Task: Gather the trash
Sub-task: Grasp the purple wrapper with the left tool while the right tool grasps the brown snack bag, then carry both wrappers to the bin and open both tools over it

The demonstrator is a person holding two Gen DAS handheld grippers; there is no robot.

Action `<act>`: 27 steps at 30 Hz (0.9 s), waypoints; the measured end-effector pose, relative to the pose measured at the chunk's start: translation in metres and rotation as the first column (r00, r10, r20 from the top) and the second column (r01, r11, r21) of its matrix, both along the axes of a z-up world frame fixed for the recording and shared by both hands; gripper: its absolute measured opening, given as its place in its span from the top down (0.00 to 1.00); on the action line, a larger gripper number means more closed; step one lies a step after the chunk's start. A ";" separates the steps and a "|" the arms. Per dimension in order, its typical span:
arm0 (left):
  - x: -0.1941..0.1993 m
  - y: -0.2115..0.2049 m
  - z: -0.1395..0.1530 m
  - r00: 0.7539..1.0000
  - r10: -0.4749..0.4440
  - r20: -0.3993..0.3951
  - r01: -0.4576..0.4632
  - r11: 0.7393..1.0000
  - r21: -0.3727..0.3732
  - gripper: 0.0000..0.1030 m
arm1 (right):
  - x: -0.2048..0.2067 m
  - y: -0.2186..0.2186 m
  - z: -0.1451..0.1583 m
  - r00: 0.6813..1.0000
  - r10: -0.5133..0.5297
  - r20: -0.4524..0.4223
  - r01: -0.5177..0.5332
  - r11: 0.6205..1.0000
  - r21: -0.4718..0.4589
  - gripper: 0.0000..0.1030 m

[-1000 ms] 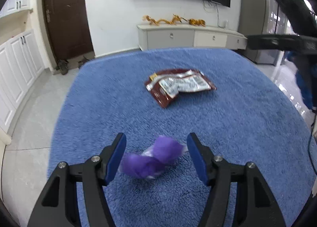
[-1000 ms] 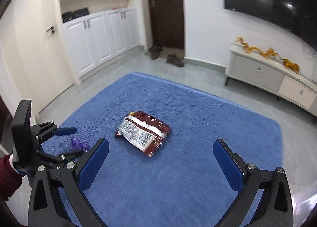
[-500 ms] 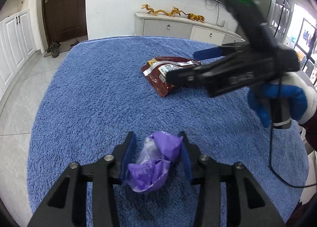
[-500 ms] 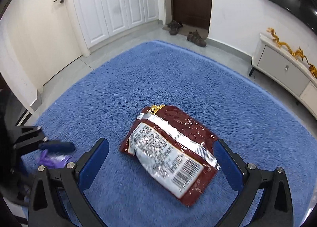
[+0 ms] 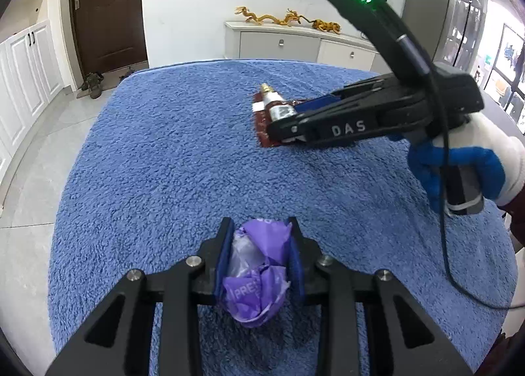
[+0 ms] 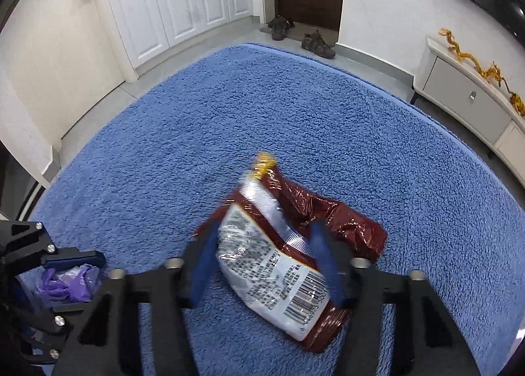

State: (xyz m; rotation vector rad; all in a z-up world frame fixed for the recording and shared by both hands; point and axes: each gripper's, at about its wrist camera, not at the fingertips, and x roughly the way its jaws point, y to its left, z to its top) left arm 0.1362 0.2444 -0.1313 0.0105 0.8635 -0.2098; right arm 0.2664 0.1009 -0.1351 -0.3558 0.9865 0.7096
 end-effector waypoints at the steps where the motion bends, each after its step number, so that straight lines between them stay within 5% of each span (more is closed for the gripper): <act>1: -0.001 -0.001 0.000 1.000 0.014 -0.001 -0.014 1.000 0.003 0.72 | -0.001 -0.001 0.000 1.000 -0.003 -0.004 0.003 1.000 0.004 0.66; 4: -0.005 -0.006 0.002 0.998 0.063 -0.007 -0.063 0.998 0.012 0.73 | -0.006 -0.009 0.003 0.999 -0.018 -0.033 0.019 0.999 0.029 0.86; 9: -0.026 -0.033 0.013 0.992 0.123 0.007 -0.123 0.991 0.049 0.73 | -0.028 -0.040 0.018 0.999 -0.040 -0.028 0.042 0.997 0.068 0.92; 27: -0.100 -0.167 0.106 0.975 0.005 0.223 -0.052 0.977 0.205 0.74 | -0.168 -0.271 0.114 0.946 -0.304 0.109 0.268 0.928 0.258 0.92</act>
